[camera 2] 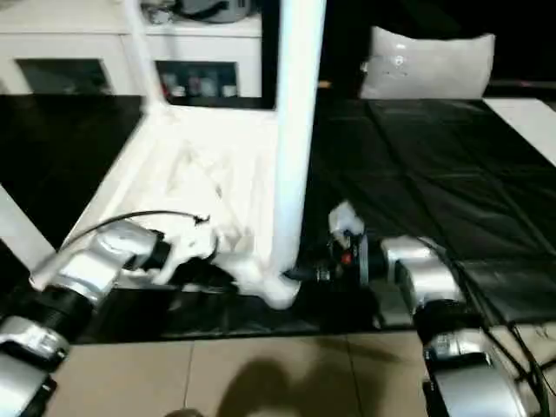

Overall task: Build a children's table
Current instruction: Rotate leg to tighten

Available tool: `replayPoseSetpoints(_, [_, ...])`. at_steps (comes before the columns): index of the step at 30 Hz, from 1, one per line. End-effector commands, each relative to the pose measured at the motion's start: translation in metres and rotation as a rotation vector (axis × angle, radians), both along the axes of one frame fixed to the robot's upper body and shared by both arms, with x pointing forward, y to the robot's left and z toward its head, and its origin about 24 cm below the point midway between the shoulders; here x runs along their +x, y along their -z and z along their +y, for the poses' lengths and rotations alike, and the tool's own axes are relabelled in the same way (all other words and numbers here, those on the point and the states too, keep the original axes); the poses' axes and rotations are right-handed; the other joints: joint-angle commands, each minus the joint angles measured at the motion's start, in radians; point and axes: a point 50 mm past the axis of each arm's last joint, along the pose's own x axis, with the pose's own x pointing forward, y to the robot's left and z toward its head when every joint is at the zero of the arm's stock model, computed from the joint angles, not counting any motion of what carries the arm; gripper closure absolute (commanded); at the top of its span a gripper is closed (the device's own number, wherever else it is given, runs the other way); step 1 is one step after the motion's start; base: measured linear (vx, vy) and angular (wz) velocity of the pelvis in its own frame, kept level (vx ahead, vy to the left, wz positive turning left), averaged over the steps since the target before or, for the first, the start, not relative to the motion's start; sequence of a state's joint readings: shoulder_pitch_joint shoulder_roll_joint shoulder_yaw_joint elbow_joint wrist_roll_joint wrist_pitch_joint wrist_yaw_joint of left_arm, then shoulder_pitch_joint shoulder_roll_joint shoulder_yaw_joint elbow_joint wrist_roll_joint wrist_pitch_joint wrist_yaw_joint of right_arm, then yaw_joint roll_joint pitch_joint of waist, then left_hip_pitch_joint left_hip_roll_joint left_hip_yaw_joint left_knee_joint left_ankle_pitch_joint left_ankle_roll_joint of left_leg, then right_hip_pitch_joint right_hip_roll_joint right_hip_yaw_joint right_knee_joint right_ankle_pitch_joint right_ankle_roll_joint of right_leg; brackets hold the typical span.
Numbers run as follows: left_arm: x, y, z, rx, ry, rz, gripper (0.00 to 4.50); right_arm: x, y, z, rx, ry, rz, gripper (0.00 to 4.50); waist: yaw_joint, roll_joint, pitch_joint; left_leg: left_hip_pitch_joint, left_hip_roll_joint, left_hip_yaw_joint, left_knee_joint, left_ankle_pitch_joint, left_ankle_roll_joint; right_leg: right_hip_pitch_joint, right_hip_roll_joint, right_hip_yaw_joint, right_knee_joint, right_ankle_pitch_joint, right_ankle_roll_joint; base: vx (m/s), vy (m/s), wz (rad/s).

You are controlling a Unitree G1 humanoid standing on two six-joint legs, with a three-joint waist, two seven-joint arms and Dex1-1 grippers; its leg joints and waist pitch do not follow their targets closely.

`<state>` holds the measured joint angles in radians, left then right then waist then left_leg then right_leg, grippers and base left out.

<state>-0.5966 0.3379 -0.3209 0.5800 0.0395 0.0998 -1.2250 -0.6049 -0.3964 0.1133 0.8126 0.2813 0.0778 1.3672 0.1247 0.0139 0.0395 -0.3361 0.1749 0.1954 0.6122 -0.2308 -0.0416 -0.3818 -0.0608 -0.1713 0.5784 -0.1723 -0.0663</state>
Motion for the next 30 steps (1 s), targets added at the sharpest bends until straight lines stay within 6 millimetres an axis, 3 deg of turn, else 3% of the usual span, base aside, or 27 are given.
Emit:
replayPoseSetpoints(1, [-0.005, -0.015, -0.025, -0.126, 0.067, -0.012, 4.5, 0.017, -0.002, -0.008, -0.042, 0.245, -0.008, 2.56, 0.003, -0.011, -0.064, -0.009, 0.075, -0.041, -0.068, -0.063, 0.065, 0.061, -0.127, 0.076, -0.084, -0.371, -0.034, 0.0, 0.0, 0.0])
replayPoseSetpoints(2, [-0.006, -0.015, -0.028, -0.135, 0.044, -0.009, 4.5, 0.017, -0.001, 0.0, -0.039, 0.272, -0.011, 2.56, -0.006, -0.012, -0.065, -0.014, 0.066, -0.039, -0.065, -0.053, 0.072, 0.065, -0.126, 0.076, -0.085, -0.376, -0.028, 0.0, 0.0, 0.0])
replayPoseSetpoints(4, [-0.004, -0.015, -0.035, -0.142, -0.034, -0.001, 4.5, 0.012, 0.0, 0.024, -0.045, 0.332, -0.025, 2.56, -0.021, -0.013, -0.063, -0.018, 0.071, -0.042, -0.067, -0.028, 0.081, 0.065, -0.121, 0.079, -0.082, -0.34, -0.016, 0.0, 0.0, 0.0])
replayPoseSetpoints(5, [-0.002, -0.015, -0.039, -0.14, -0.079, -0.012, 4.5, 0.011, 0.0, 0.037, -0.047, 0.36, -0.033, 2.56, -0.028, -0.014, -0.069, -0.018, 0.071, -0.046, -0.067, 0.003, 0.082, 0.064, -0.118, 0.08, -0.07, -0.285, -0.018, 0.0, 0.0, 0.0])
replayPoseSetpoints(8, [0.006, -0.014, -0.049, -0.128, -0.217, -0.038, 4.5, 0.018, -0.003, 0.064, -0.048, 0.482, -0.018, 2.56, -0.04, -0.011, -0.076, -0.021, 0.061, -0.042, -0.063, 0.044, 0.088, 0.063, -0.118, 0.08, -0.067, -0.219, -0.032, 0.0, 0.0, 0.0])
replayPoseSetpoints(11, [0.017, -0.014, -0.06, -0.107, -0.357, -0.088, 4.5, 0.031, -0.004, 0.074, -0.081, 0.612, -0.03, 2.56, -0.042, -0.002, -0.076, -0.019, 0.066, -0.042, -0.062, 0.048, 0.105, 0.056, -0.115, 0.08, -0.068, -0.206, -0.056, 0.0, 0.0, 0.0])
replayPoseSetpoints(13, [0.02, -0.014, -0.065, -0.098, -0.387, -0.119, 4.5, 0.033, -0.006, 0.077, -0.078, 0.64, -0.051, 2.56, -0.041, -0.004, -0.075, -0.017, 0.071, -0.043, -0.061, 0.045, 0.109, 0.053, -0.117, 0.08, -0.068, -0.194, -0.066, 0.0, 0.0, 0.0])
replayPoseSetpoints(15, [0.021, -0.015, -0.07, -0.1, -0.413, -0.14, 4.5, 0.03, -0.011, 0.081, -0.055, 0.663, -0.068, 2.56, -0.032, 0.0, -0.074, -0.016, 0.075, -0.043, -0.061, 0.044, 0.117, 0.053, -0.121, 0.085, -0.061, -0.17, -0.075, 0.0, 0.0, 0.0])
replayPoseSetpoints(16, [0.021, -0.015, -0.071, -0.101, -0.415, -0.141, 4.5, 0.03, -0.012, 0.081, -0.052, 0.663, -0.07, 2.02, -0.031, -0.002, -0.074, -0.016, 0.077, -0.043, -0.061, 0.049, 0.12, 0.053, -0.121, 0.087, -0.059, -0.154, -0.074, 0.0, 0.0, 0.0])
replayPoseSetpoints(17, [0.019, -0.014, -0.071, -0.102, -0.403, -0.138, 4.5, 0.028, -0.014, 0.08, -0.038, 0.665, -0.083, 1.89, -0.021, 0.0, -0.078, -0.014, 0.08, -0.045, -0.058, 0.074, 0.13, 0.052, -0.125, 0.089, -0.049, -0.096, -0.087, 0.0, 0.0, 0.0])
replayPoseSetpoints(19, [0.019, -0.014, -0.069, -0.102, -0.395, -0.15, 4.5, 0.025, -0.018, 0.076, -0.015, 0.662, -0.09, 1.82, -0.016, -0.001, -0.078, -0.015, 0.079, -0.043, -0.058, 0.076, 0.142, 0.053, -0.128, 0.091, -0.045, -0.073, -0.092, 0.0, 0.0, 0.0])
replayPoseSetpoints(20, [0.018, -0.013, -0.067, -0.101, -0.384, -0.156, 4.5, 0.023, -0.019, 0.073, -0.008, 0.646, -0.109, 1.52, -0.011, -0.001, -0.078, -0.015, 0.078, -0.043, -0.058, 0.071, 0.144, 0.054, -0.128, 0.09, -0.048, -0.08, -0.084, 0.0, 0.0, 0.0])
replayPoseSetpoints(25, [0.019, -0.011, -0.054, -0.077, -0.342, -0.187, 4.5, 0.017, -0.024, 0.052, 0.008, 0.603, -0.183, 1.22, -0.001, -0.001, -0.077, -0.016, 0.078, -0.043, -0.059, 0.055, 0.145, 0.053, -0.125, 0.088, -0.049, -0.103, -0.06, 0.0, 0.0, 0.0])
replayPoseSetpoints(30, [0.014, -0.007, -0.027, -0.019, -0.209, -0.193, 4.5, 0.008, -0.039, 0.017, -0.038, 0.447, -0.269, 0.65, 0.011, 0.001, -0.074, -0.015, 0.075, -0.041, -0.06, 0.013, 0.139, 0.054, -0.122, 0.087, -0.059, -0.159, -0.026, 0.0, 0.0, 0.0])
